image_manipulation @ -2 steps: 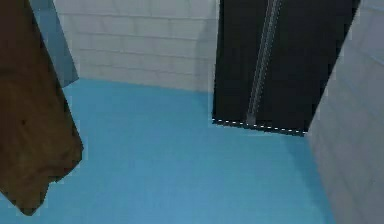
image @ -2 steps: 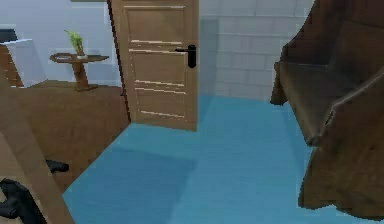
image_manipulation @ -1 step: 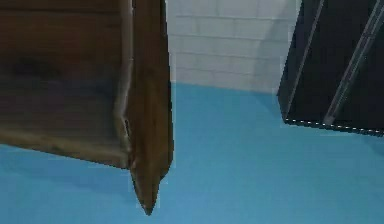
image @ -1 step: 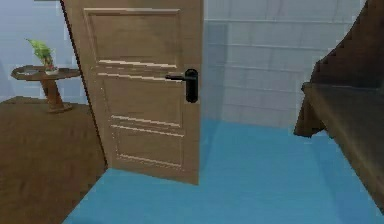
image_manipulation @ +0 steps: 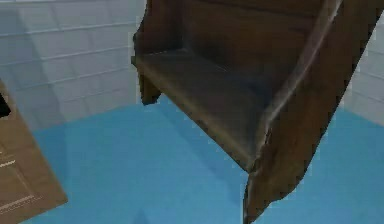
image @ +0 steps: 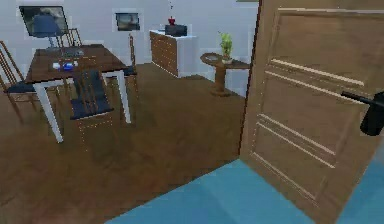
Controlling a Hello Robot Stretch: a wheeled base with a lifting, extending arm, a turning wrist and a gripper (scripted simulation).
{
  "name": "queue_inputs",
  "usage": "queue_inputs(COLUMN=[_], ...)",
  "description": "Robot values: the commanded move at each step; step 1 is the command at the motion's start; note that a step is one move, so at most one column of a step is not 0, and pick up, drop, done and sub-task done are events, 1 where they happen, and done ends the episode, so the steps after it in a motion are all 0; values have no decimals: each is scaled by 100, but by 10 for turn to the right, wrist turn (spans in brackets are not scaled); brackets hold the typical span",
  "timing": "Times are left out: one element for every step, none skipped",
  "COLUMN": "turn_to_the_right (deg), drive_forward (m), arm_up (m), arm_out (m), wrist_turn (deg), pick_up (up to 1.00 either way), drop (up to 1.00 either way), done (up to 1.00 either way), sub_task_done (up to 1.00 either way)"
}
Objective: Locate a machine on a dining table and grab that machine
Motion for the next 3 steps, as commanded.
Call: queue_inputs(turn_to_the_right=[-270,0,-30], drive_forward=[0,100,0], arm_up=[0,0,0], arm_out=[0,0,0], wrist_turn=[0,0,0], pick_up=[0,0,0], drop=[0,0,0], done=[0,0,0], sub_task_done=[0,0,0])
